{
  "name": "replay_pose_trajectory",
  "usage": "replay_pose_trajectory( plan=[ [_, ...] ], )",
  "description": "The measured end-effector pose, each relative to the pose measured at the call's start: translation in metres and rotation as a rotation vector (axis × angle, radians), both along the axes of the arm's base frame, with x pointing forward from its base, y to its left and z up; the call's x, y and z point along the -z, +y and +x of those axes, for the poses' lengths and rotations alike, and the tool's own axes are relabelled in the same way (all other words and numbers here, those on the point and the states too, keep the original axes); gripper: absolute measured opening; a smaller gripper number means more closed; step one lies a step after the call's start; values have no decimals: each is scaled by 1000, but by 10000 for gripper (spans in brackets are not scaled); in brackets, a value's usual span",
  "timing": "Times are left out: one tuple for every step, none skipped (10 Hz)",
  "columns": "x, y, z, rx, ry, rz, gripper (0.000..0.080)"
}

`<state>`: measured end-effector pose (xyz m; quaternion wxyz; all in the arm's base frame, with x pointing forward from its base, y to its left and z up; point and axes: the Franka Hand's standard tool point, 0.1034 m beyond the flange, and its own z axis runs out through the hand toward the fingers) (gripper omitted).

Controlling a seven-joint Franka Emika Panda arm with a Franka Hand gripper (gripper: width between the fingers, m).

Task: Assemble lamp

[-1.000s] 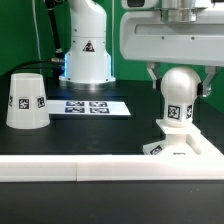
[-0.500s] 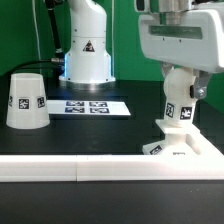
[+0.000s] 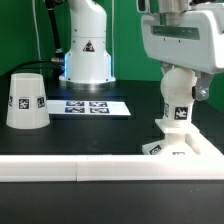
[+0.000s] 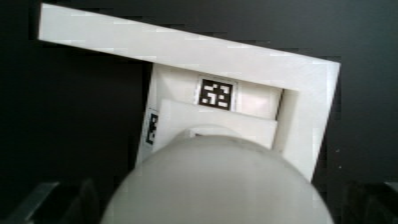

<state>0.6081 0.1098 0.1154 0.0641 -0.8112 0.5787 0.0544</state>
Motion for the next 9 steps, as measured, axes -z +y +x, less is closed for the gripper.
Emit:
replay_pose_trajectory(
  plan=[
    [-2, 1, 3, -158, -20, -2, 696],
    [-2, 1, 5, -279, -37, 2, 699],
    [-1, 1, 4, -357, -49, 3, 699],
    [-1, 1, 4, -434, -62, 4, 699],
    [-1, 1, 4, -519, -76, 6, 699],
    [-1, 1, 4, -591, -88, 8, 699],
    [-2, -1, 4, -714, -106, 1, 699],
    [-4, -3, 7, -908, -127, -29, 699],
    [-4, -5, 7, -1070, -145, -39, 699]
  ],
)
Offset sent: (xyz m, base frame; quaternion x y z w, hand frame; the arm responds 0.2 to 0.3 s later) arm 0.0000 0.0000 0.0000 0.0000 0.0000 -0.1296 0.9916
